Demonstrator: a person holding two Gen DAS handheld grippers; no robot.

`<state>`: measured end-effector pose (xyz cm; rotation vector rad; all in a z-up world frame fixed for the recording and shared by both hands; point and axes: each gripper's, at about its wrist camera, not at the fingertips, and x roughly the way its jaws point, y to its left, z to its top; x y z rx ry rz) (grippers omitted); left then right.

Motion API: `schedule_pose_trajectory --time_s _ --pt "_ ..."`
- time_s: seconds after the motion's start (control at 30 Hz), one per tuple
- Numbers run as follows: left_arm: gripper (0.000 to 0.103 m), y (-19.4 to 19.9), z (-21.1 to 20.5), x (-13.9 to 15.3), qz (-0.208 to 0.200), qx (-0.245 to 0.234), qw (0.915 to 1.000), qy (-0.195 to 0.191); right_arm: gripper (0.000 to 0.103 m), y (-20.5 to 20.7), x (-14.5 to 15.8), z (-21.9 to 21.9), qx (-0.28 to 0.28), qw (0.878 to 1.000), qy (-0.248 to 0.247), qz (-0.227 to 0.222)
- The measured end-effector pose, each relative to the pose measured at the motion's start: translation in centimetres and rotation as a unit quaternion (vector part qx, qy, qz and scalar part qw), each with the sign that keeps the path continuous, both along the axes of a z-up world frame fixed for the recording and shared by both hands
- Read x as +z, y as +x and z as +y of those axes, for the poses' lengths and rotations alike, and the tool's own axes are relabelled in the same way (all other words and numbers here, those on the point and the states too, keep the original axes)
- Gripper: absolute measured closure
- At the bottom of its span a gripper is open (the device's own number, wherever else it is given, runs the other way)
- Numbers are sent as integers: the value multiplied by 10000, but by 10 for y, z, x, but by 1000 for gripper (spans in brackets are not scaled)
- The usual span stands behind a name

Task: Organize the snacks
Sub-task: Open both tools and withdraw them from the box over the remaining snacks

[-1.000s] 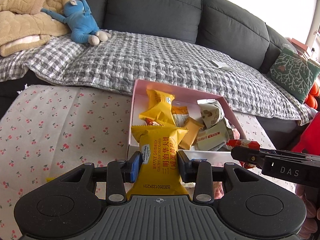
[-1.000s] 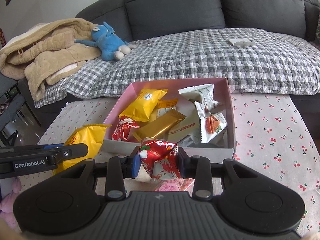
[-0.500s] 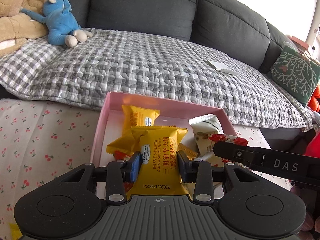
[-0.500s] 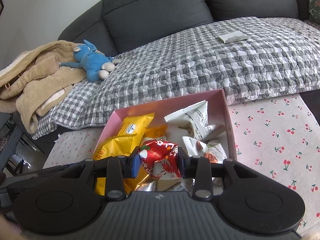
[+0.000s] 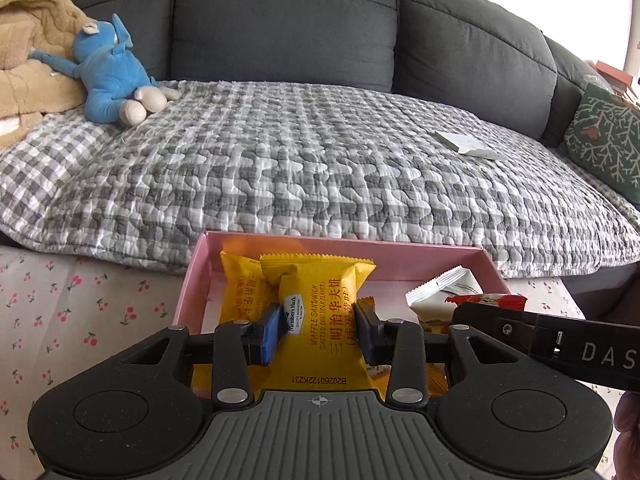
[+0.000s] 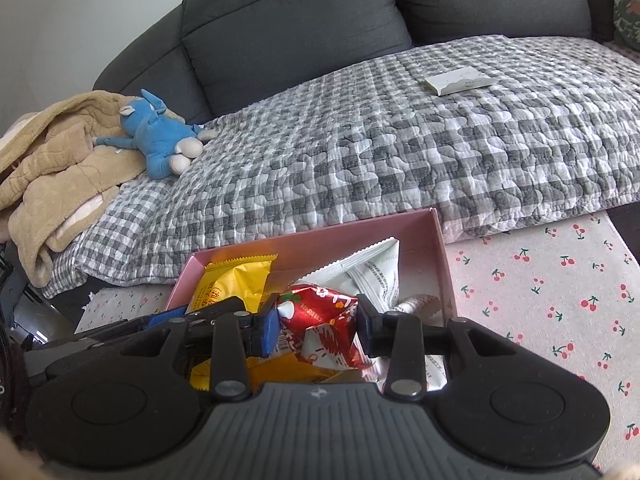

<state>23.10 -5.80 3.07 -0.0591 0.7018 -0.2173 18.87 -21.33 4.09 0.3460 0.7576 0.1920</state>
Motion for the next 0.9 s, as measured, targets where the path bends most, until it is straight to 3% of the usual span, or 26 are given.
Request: schedule_pose_trajectory --time_s 0.17,0.3,0.47,0.9 --pt "62 -5 -3 0 -50 -66 9999 111 60 -1 1 -3 -34 10000 -8 -38" --pt "45 -12 -1 3 -105 -94 9998 152 48 -5 7 -4 -28 9999 -66 -72" --pt "35 -24 2 12 -120 -189 9996 147 38 -16 16 -4 -15 9998 -125 -137" --pt "22 -68 18 26 -91 -304 9992 230 19 -55 41 -1 36 9989 -389 -272"
